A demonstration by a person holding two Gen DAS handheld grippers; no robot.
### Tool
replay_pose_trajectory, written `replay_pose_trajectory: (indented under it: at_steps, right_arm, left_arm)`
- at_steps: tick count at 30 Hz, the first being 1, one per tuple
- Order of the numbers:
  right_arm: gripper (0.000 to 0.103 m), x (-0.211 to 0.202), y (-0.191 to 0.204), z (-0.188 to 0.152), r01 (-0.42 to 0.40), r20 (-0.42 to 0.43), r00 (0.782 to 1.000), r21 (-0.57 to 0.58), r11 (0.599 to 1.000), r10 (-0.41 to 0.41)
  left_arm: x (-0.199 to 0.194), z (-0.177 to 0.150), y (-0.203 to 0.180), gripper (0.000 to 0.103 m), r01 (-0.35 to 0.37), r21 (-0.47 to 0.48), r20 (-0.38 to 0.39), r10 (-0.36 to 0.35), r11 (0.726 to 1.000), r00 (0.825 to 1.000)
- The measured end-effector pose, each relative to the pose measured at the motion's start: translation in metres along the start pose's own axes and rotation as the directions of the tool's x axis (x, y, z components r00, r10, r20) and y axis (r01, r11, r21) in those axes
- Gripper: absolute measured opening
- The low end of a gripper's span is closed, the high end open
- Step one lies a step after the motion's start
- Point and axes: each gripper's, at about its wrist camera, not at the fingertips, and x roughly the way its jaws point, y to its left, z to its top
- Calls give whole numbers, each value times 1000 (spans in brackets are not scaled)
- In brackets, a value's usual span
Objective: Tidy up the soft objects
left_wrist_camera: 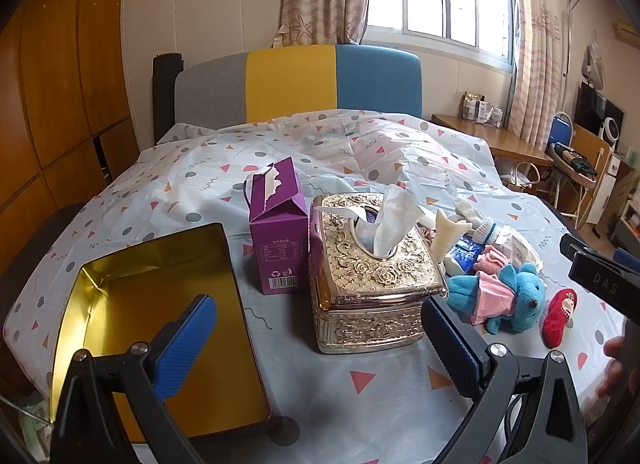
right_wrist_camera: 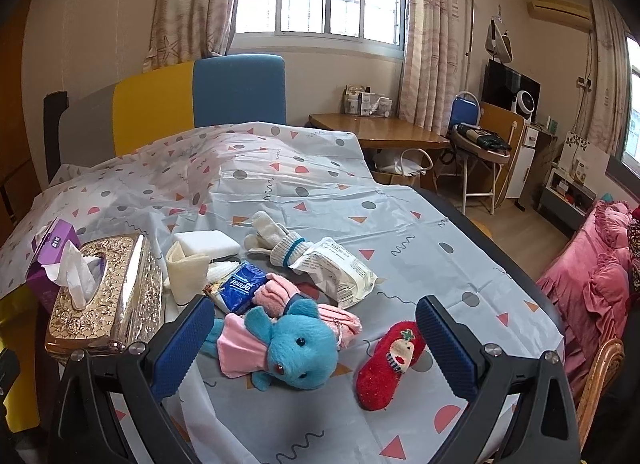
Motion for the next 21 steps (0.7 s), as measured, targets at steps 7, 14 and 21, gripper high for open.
replay_pose_trajectory:
  at_steps: [7, 14, 21]
  right_arm:
    - [103, 3, -12, 4, 10, 1, 1000, 27, 1000, -11]
    - [103, 9, -25, 8, 29, 3, 1000, 53, 998, -29]
    - [103, 19, -43, 11, 43, 2, 999, 72, 996, -43]
  left_arm:
    - [1, 0, -1, 103, 3, 6, -5, -3, 1000, 1000]
    - [1, 0, -3, 103, 4, 9, -4, -4, 1000, 1000]
    - [1, 0, -5, 103, 8, 13, -7, -8, 1000, 1000]
